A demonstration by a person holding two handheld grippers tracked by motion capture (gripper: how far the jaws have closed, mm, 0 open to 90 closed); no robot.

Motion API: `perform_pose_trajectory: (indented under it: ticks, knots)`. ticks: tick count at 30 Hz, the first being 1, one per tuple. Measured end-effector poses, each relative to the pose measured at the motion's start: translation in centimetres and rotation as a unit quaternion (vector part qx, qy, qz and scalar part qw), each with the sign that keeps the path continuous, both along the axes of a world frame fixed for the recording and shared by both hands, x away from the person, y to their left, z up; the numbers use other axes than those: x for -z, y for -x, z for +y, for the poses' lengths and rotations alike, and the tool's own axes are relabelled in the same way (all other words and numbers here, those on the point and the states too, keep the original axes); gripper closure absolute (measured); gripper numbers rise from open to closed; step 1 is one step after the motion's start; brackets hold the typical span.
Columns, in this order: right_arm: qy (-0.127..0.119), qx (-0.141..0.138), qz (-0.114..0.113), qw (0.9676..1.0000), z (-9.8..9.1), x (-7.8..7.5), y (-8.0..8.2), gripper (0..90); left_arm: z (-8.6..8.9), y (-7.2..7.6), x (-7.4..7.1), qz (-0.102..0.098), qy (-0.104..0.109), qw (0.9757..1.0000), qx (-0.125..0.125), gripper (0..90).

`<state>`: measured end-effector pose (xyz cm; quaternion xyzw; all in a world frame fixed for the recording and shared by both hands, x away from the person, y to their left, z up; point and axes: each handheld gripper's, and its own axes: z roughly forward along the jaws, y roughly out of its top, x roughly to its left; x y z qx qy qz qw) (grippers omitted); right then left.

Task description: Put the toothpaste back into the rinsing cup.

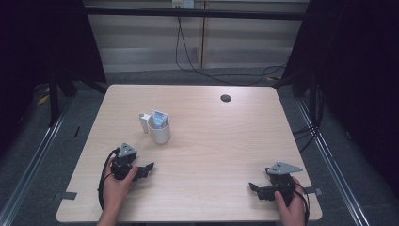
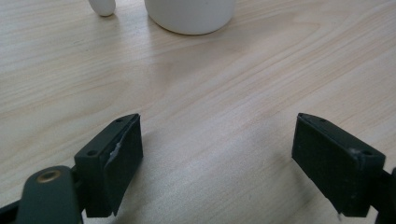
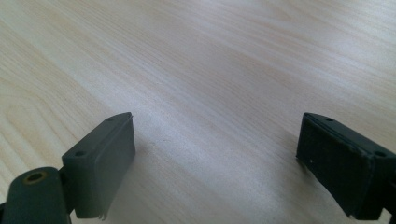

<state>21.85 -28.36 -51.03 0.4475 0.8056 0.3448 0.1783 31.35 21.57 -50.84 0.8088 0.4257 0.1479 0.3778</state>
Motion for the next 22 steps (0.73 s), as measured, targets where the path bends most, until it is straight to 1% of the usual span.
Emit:
perform_pose_trajectory:
  ticks: [2,4,5,8,9,10,15,19,22]
  knots:
    - [0.000,-0.001,0.000,1.0000,0.00,0.00,-0.01,11.0,0.00,0.00,0.00,0.000,0.000,1.0000,0.000,16.2]
    - [0.000,0.000,0.000,1.0000,0.00,0.00,0.00,11.0,-0.21,0.04,0.08,-0.003,0.002,1.0000,-0.005,15.9]
    - [0.000,0.000,0.000,1.0000,0.00,0.00,0.00,11.0,-0.22,0.05,0.05,-0.003,-0.006,1.0000,-0.001,15.8]
    - [0.000,0.000,0.000,1.0000,0.00,0.00,0.01,11.0,-0.53,0.14,0.09,-0.009,-0.017,0.9998,-0.003,15.5]
    - [0.000,-0.001,0.000,1.0000,0.00,0.00,-0.01,11.0,-0.55,0.15,0.07,-0.010,-0.024,0.9997,-0.001,15.2]
    - [0.000,0.000,0.000,1.0000,0.00,0.00,0.00,11.0,-0.59,0.17,0.07,-0.009,-0.025,0.9997,0.000,15.2]
    - [0.000,-0.001,0.000,1.0000,0.00,0.00,-0.01,11.0,-0.63,0.17,0.09,-0.009,-0.024,0.9997,-0.001,15.1]
    - [0.000,0.000,0.000,1.0000,0.00,0.00,0.00,11.0,-0.74,0.19,0.09,-0.013,-0.032,0.9994,0.000,15.1]
    - [0.000,0.000,0.000,1.0000,0.00,0.00,0.00,11.0,-0.72,0.19,0.09,-0.011,-0.029,0.9995,-0.001,15.1]
